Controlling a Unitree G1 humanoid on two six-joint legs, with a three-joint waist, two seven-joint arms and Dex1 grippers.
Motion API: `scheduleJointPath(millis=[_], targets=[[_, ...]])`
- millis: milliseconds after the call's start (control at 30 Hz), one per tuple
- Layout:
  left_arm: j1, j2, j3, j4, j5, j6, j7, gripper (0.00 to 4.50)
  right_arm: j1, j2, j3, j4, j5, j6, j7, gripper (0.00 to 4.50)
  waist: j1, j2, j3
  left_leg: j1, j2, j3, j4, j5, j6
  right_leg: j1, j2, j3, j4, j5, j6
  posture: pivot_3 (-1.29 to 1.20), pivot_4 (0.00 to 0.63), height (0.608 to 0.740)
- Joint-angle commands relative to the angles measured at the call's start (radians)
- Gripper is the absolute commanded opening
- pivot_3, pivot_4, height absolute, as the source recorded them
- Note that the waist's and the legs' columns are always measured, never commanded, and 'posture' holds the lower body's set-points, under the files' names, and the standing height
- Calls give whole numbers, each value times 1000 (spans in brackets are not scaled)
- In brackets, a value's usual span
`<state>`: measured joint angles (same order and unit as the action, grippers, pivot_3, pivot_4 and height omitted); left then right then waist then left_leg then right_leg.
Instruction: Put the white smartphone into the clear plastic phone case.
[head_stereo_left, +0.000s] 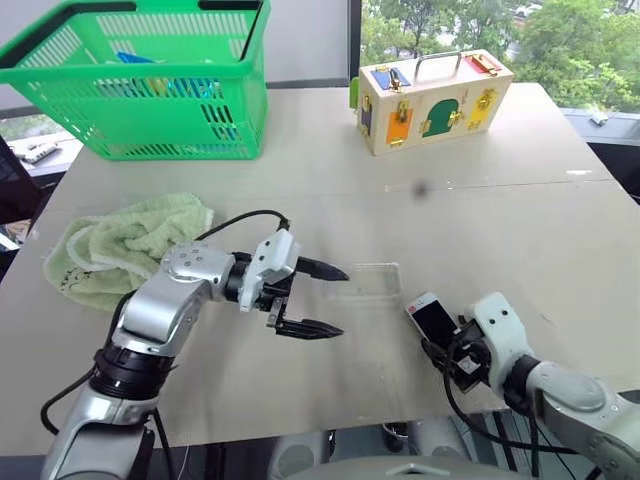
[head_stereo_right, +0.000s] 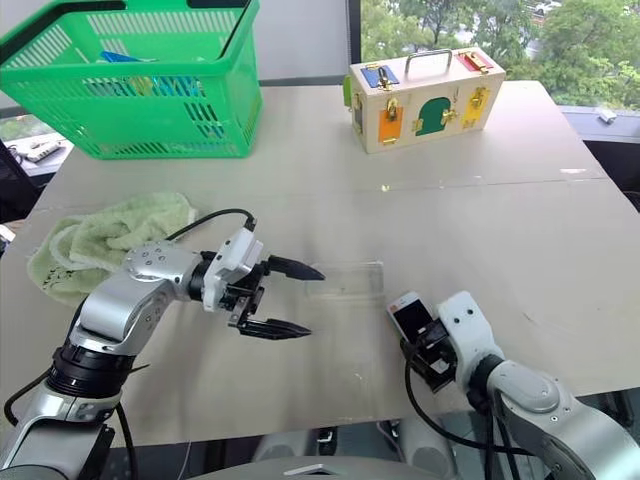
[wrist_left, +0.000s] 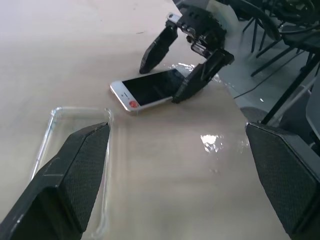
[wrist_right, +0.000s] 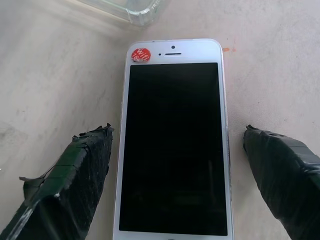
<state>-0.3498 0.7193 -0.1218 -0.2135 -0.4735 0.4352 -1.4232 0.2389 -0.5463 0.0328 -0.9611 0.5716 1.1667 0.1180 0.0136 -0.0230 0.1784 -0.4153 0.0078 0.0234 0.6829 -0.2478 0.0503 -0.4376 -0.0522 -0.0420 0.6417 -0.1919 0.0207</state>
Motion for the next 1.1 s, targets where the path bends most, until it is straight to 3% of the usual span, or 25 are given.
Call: scheduleJointPath(millis=[33, 100, 200, 267, 467, 567, 700, 867, 1100], targets=[[6, 5, 16, -29, -20, -14, 13, 4463, 18, -14, 42, 41, -15, 23, 15, 4500, 0, -1, 0, 0, 0, 0, 0, 0, 0, 0, 0, 0, 0, 0, 0, 0, 150, 740], [14, -1, 17, -41, -20, -11, 34, 4463, 24, -23, 45, 61, -24, 26, 30, 4500, 0, -2, -2, 1, 0, 0, 0, 0, 0, 1, 0, 0, 0, 0, 0, 0, 150, 740], [25, -7, 16, -58, -22, -3, 64, 4500, 24, -66, 10, 87, -27, 12, 77, 3682, 1, -5, -5, 1, 0, -1, 0, 0, 0, 1, -1, -1, 0, 0, 0, 0, 150, 740], [31, -12, 11, -70, -21, -1, 85, 4500, 19, -109, -15, 103, -34, -11, 120, 2887, 1, -5, -5, 1, 0, -1, 0, 0, 0, 2, -1, -1, -1, 0, 0, 0, 150, 740], [51, -35, 17, -88, -33, 22, 152, 4500, -61, -315, -105, 196, -62, -207, 360, 2876, 2, -2, -4, 1, -1, -1, 1, 0, 0, 4, -1, -2, -4, 0, 0, 0, 150, 740], [73, -29, 15, -76, -20, -4, 156, 4500, -178, -463, -143, 383, -74, -419, 632, 2876, -1, 0, -1, 1, -1, 0, 1, 0, 1, 4, -1, -1, -5, 0, 0, 0, 150, 740], [103, -25, 47, -56, -13, -48, 176, 4500, -398, -555, -55, 621, -142, -626, 874, 2876, -4, 2, 0, 1, 0, 0, 0, 0, 1, 2, 1, -1, -4, 0, 0, 0, 150, 740], [153, -48, 88, -62, -12, -77, 251, 4500, -694, -485, 113, 809, -246, -757, 1043, 2876, -1, 3, 1, 0, 1, 0, -5, 0, 1, -1, 7, 0, -3, 0, 0, 0, 150, 740], [207, -39, 129, -61, -6, -124, 268, 4500, -909, -306, 292, 777, -346, -638, 1037, 2876, 2, 3, 1, -1, 1, 3, -5, 0, 1, -2, 5, 3, -3, 1, 1, 0, 150, 740]])
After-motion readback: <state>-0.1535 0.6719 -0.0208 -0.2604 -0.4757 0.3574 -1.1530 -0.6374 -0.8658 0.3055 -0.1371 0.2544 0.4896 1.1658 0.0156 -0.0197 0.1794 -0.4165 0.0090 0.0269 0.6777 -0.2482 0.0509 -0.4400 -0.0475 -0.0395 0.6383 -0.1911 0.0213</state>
